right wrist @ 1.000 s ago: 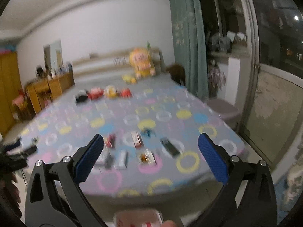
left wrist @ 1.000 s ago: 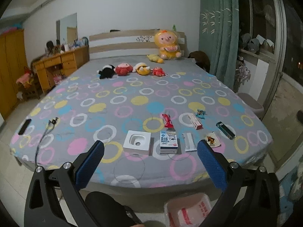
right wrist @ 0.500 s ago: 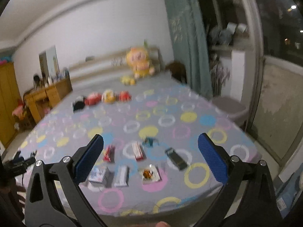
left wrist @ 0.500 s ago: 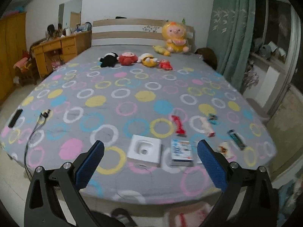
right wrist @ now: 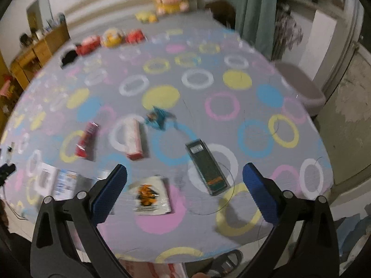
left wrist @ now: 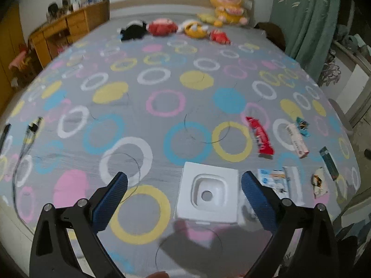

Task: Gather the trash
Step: 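Grasp the dark green box with the right tool while the left tool grasps the white square box, then lift both boxes and carry them over the white trash bag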

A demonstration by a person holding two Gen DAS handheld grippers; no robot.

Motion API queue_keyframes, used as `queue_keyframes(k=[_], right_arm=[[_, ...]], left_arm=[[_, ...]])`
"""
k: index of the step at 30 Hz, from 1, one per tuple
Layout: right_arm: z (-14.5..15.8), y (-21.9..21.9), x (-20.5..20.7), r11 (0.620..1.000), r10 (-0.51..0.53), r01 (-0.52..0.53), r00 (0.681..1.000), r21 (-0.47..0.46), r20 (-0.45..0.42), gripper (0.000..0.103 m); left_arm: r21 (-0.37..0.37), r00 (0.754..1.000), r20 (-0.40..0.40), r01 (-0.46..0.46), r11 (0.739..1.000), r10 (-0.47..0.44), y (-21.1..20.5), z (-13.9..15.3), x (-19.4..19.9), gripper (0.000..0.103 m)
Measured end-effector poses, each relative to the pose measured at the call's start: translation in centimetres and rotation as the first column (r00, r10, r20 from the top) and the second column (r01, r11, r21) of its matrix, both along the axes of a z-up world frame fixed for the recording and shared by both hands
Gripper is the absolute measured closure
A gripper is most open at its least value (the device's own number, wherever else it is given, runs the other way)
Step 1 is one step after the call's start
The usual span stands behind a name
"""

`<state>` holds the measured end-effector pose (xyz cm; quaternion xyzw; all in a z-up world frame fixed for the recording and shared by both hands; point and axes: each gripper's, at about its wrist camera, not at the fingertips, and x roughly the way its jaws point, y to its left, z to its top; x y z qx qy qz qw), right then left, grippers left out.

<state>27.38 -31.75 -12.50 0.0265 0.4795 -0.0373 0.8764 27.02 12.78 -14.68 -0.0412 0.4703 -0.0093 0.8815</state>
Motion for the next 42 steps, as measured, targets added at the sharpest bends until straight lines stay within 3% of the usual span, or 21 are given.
queue_keyframes(k=[5,11,17,25,28,29,31,32,33,36,42], right_arm=[[-5.3,-1.3,3.5,1.0,-0.004,0.003,0.991,-0.008,-0.131,0.005],[-10.5,-2.3,6.2,1.0,-0.014,0.013,0.973,-0.005,-0.23,0.005],[-14.9,-2.7,7.8,0.999,-0.038,0.044,0.944,0.01,-0.328,0.005],[-15.9,-1.6,9.2,0.998,-0.052,0.055,0.927,-0.002,-0.372,0.005],[-15.7,-1.1,9.4,0.999,-0.044,0.042,0.928,-0.015,-0.369,0.005],[-15.7,-0.9,9.4,0.999,-0.046,0.043,0.931,-0.018,-0.363,0.008],[-15.6,-0.1,8.8,0.999,-0.035,0.032,0.939,-0.014,-0.341,0.021],[-15.1,0.5,8.7,1.0,-0.019,0.018,0.945,-0.007,-0.326,0.041],[-14.8,1.0,8.6,1.0,-0.015,0.014,0.948,-0.004,-0.318,0.068],[-14.0,2.1,9.0,1.0,-0.01,0.006,0.943,-0.014,-0.332,0.068],[-12.6,2.4,8.9,0.999,-0.032,0.028,0.949,-0.018,-0.313,0.068]], left_arm=[[-0.004,0.993,-0.117,0.0,1.0,0.0,0.9,-4.2,2.5,0.007],[0.026,0.98,-0.195,0.033,0.999,-0.028,0.8,-7.3,3.2,0.007],[0.009,0.967,-0.253,0.014,1.0,-0.012,1.3,-9.4,4.0,0.007],[-0.006,0.953,-0.302,0.013,1.0,-0.014,1.0,-11.0,4.9,0.009],[-0.025,0.952,-0.307,0.003,1.0,-0.011,0.9,-11.3,5.1,0.02],[-0.051,0.953,-0.302,-0.009,0.999,-0.007,1.1,-11.1,5.1,0.028],[-0.092,0.954,-0.299,-0.013,0.996,-0.015,1.3,-10.9,5.1,0.044],[-0.112,0.954,-0.298,-0.006,0.994,-0.028,1.3,-10.8,5.1,0.062],[-0.16,0.954,-0.294,0.01,0.987,-0.057,1.1,-10.5,5.0,0.077],[-0.143,0.958,-0.278,0.032,0.989,-0.071,0.4,-10.0,4.8,0.08],[-0.21,0.97,-0.227,0.038,0.977,-0.087,0.3,-8.4,4.5,0.081]])
